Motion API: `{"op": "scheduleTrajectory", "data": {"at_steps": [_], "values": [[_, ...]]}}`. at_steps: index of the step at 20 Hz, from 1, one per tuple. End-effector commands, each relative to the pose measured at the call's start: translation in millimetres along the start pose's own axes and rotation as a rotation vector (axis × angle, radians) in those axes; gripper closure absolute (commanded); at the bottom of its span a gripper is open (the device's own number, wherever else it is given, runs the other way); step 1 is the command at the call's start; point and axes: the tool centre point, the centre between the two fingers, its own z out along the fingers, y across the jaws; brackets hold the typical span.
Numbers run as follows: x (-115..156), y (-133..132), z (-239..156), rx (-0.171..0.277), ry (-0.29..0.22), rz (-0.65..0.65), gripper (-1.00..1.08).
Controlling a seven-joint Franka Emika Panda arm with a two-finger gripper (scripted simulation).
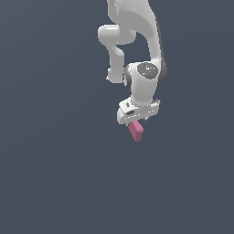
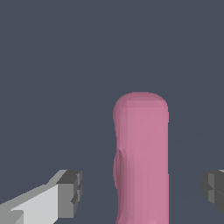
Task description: Pick up the object and move it to a goal position.
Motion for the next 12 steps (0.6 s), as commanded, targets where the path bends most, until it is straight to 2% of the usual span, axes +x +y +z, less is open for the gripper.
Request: {"op": "scheduleTrajectory", "data": {"at_steps": [1, 7, 8, 12], "values": [[-0.5, -0.6, 11.3, 0.0, 0.0, -0.002, -0.92], [0.3, -0.3, 21.9, 0.0, 0.0, -0.003, -0.92], [0.3, -0.3, 21.9, 0.0, 0.0, -0.003, 1.08], [0.3, -0.3, 21.9, 0.0, 0.0, -0.003, 1.08]]}}
